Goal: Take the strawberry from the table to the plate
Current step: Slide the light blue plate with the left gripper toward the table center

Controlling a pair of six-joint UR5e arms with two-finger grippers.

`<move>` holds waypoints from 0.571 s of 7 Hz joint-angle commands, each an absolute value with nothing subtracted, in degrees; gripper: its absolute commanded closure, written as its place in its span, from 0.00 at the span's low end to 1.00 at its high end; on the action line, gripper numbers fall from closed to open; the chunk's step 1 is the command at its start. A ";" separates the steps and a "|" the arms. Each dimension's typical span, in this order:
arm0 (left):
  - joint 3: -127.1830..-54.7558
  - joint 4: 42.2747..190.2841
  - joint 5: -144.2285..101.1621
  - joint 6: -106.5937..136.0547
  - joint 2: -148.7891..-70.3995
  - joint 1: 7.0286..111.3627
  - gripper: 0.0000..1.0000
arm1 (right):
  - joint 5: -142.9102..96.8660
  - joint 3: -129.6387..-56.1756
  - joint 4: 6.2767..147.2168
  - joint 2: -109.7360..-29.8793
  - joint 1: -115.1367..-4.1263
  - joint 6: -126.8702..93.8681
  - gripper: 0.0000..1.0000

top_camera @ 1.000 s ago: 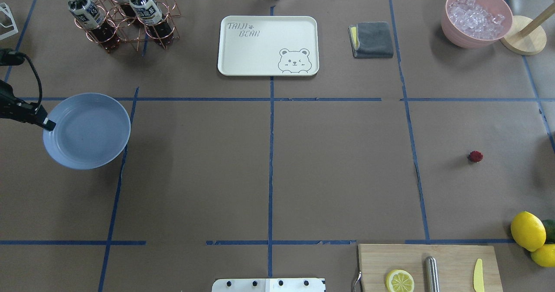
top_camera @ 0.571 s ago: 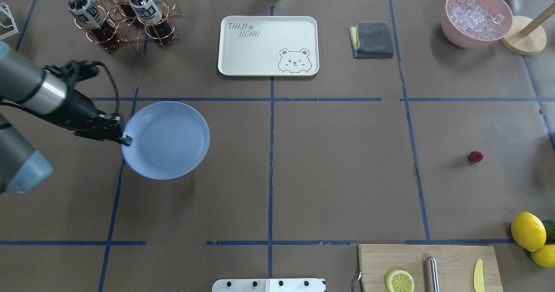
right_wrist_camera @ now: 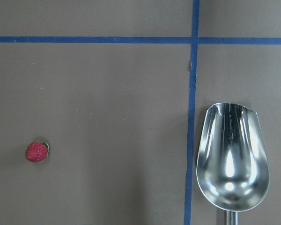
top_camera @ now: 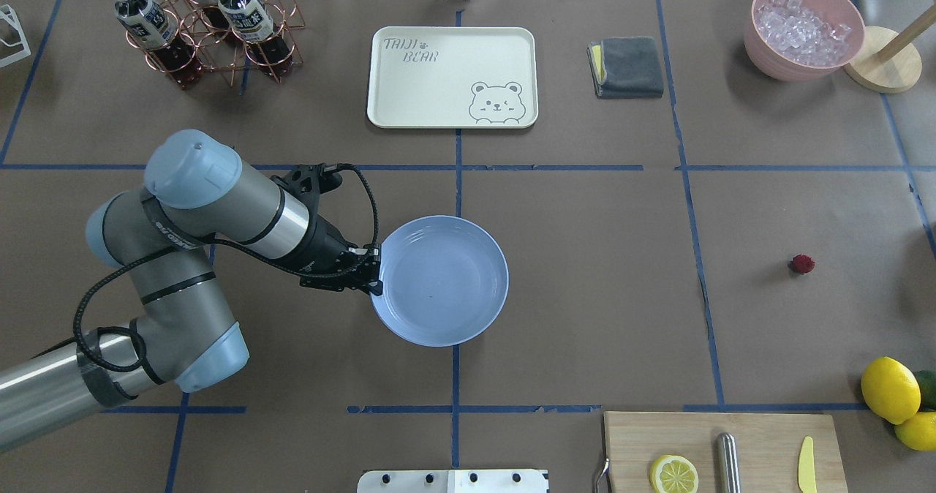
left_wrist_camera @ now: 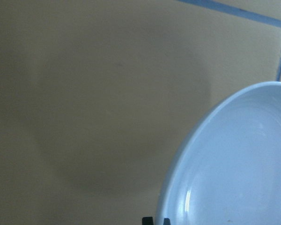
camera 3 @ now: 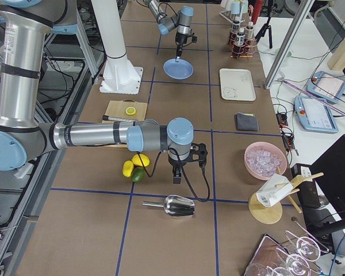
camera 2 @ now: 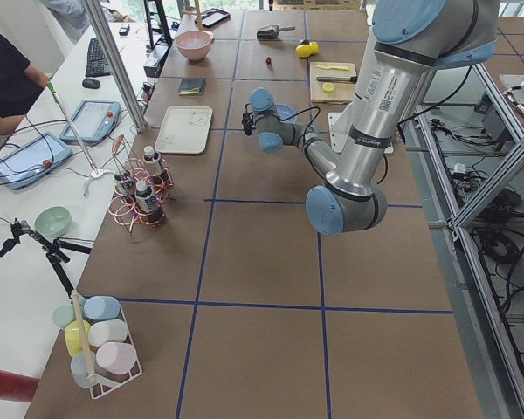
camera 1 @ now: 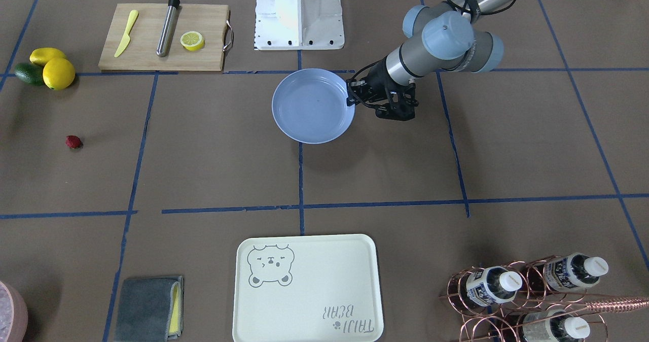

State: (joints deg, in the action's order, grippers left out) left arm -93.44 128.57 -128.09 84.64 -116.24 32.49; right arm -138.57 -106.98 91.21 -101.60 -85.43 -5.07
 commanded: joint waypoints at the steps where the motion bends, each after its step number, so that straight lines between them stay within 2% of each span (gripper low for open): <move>1: -88.87 134.20 -124.89 84.99 -116.98 29.63 1.00 | -139.57 -107.31 90.53 -101.60 -85.34 -5.10 0.00; 4: -85.70 134.30 -120.15 84.73 -119.88 27.51 1.00 | -139.66 -107.40 88.95 -101.69 -85.08 -5.10 0.00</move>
State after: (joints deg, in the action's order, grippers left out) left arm -86.87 134.19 -121.68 84.89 -118.92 28.15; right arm -139.63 -107.35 89.22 -101.68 -85.21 -5.06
